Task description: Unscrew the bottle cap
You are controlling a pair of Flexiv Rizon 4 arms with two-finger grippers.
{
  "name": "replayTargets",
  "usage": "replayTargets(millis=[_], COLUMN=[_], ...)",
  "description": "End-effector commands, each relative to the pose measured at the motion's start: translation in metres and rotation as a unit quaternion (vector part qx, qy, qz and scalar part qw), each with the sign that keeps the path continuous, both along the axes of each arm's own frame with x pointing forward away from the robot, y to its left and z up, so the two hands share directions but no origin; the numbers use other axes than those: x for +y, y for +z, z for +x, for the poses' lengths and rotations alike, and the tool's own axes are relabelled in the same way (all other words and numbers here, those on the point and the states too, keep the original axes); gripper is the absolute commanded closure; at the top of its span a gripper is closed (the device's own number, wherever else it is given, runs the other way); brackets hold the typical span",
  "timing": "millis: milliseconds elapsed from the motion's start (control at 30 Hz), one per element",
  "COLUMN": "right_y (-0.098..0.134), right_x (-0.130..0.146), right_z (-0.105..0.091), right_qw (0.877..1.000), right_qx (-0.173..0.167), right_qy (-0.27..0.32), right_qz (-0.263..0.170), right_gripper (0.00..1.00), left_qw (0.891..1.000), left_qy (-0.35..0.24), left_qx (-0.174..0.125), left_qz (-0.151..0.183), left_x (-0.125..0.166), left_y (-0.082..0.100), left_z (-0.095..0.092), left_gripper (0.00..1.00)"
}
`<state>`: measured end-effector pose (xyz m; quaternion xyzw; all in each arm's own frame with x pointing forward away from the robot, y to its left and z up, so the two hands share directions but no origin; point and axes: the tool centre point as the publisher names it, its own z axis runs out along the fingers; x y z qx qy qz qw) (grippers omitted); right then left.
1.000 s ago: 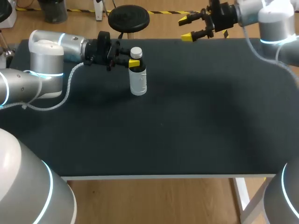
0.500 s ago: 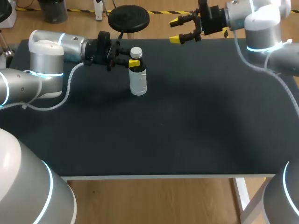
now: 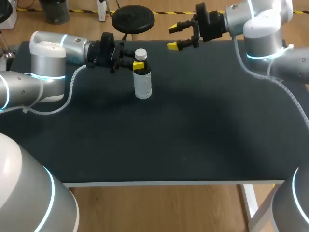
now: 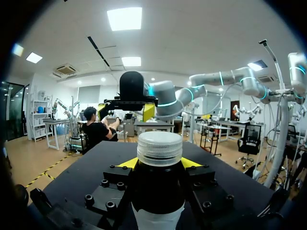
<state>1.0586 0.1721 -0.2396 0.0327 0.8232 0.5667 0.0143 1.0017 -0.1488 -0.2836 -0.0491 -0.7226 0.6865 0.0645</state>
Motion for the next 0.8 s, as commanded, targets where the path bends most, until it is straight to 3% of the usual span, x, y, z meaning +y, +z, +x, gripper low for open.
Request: replayTargets(millis=[33,433,800], right_y=[0.001,0.001,-0.020], right_x=[-0.001,-0.001,0.022], right_z=[0.003,0.003,0.005], right_qw=[1.000,1.000,0.999], right_qx=[0.002,0.002,0.004], right_qy=[0.004,0.004,0.025], right_qz=[-0.002,-0.002,0.025], right_gripper=[0.00,0.00,0.00], left_qw=[1.000,1.000,1.000], left_qy=[-0.001,-0.001,-0.001], left_qx=[0.000,0.000,0.000], left_qz=[-0.001,-0.001,-0.001], left_x=[0.000,0.000,0.000], left_y=[-0.001,-0.001,-0.001], left_z=[0.001,0.001,0.001], left_gripper=[1.00,1.00,1.00])
